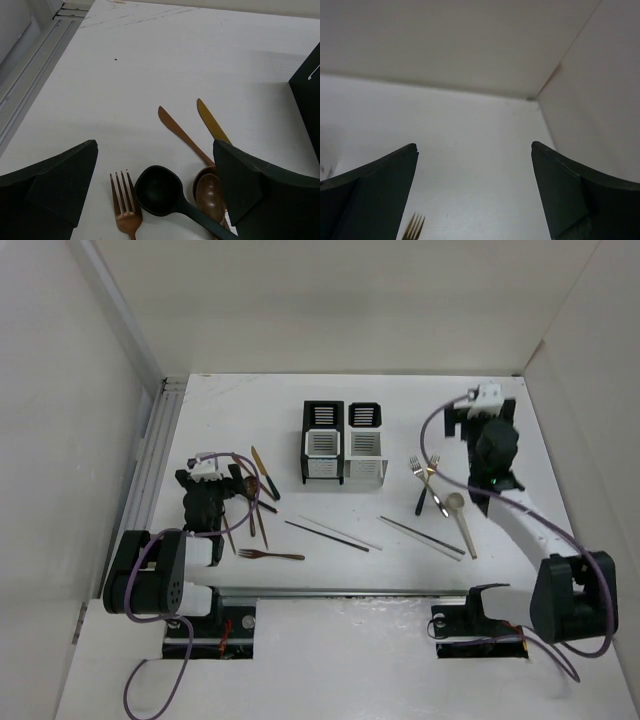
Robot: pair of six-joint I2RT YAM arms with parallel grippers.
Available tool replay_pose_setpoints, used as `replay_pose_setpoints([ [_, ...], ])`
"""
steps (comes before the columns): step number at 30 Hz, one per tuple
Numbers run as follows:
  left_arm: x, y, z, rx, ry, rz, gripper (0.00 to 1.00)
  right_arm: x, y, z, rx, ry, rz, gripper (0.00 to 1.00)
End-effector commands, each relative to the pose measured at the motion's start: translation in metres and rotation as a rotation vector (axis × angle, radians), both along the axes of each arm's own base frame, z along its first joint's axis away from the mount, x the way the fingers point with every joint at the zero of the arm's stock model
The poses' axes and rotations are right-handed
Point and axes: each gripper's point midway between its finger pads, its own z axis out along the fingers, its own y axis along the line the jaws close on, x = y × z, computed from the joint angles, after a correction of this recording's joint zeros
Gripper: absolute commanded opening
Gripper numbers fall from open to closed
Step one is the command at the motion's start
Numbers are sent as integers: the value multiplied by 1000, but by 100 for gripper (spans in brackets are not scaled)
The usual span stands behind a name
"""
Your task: Sort the eating utensils into containers
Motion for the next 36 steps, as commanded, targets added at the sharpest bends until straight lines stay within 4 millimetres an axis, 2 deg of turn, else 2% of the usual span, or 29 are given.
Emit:
replay_pose_setpoints([
  [1, 11, -3, 55, 9, -198, -5, 100, -5, -27, 95, -88, 54, -158, 100],
  [2, 6, -3, 54, 8, -207, -5, 100, -9, -28, 65, -142, 243, -148, 100],
  [4, -2, 1, 73, 11, -251, 15, 100, -13, -28, 63, -125, 389, -158, 100],
  [5, 4, 3, 92, -5, -262, 28, 100, -11, -30, 96, -35, 380, -150, 100],
  [6, 6, 4, 103, -4, -244, 39, 100, -24, -24, 55, 25, 591, -65, 100],
  [7, 8, 3, 87, 48, -118, 23, 100, -28, -18, 47, 92, 642, 7, 100],
  [8, 11, 1, 102, 58, -114, 8, 100, -35, -14, 40, 160, 678, 66, 100],
  [9, 21, 0, 132, 56, -139, 9, 100, -49, -12, 8, 187, 775, 53, 100],
  [10, 25, 1, 135, 74, -111, 8, 100, -60, -14, -2, 217, 801, 13, 100],
  [11, 27, 1, 124, 96, -40, 4, 100, -67, -16, -18, 232, 841, -18, 100],
  [12, 35, 2, 131, 130, -28, 3, 100, -83, -15, -46, 247, 912, -31, 100],
  [14, 36, 12, 131, 146, -1, 52, 100, -91, -12, -63, 271, 940, -36, 100],
  [17, 33, 20, 135, 118, -11, 106, 100, -103, -22, -92, 253, 1046, -106, 98],
  [20, 32, 22, 135, 87, -14, 143, 100, -107, -11, -106, 258, 1144, -64, 97],
  [22, 32, 22, 135, 76, -15, 144, 100, -112, -5, -111, 233, 1192, -55, 92],
  [23, 32, 22, 143, 73, -33, 145, 100, -122, -9, -117, 219, 1245, -81, 90],
  [24, 32, 22, 143, 73, -33, 145, 100, -126, -8, -126, 230, 1291, -96, 80],
  [25, 32, 22, 143, 73, -33, 145, 100, -129, -3, -131, 243, 1319, -64, 78],
  [30, 33, 22, 148, 72, -44, 145, 100, -142, 17, -162, 218, 1486, -20, 72],
  [31, 34, 22, 152, 71, -53, 145, 100, -143, 17, -171, 217, 1530, -26, 67],
  [32, 36, 21, 149, 81, -42, 136, 100, -144, 15, -175, 191, 1546, -40, 66],
  [33, 37, 20, 154, 79, -52, 136, 100, -144, 13, -178, 187, 1557, -59, 65],
  [36, 42, 22, 159, 87, -61, 145, 100, -145, 10, -181, 172, 1564, -74, 61],
])
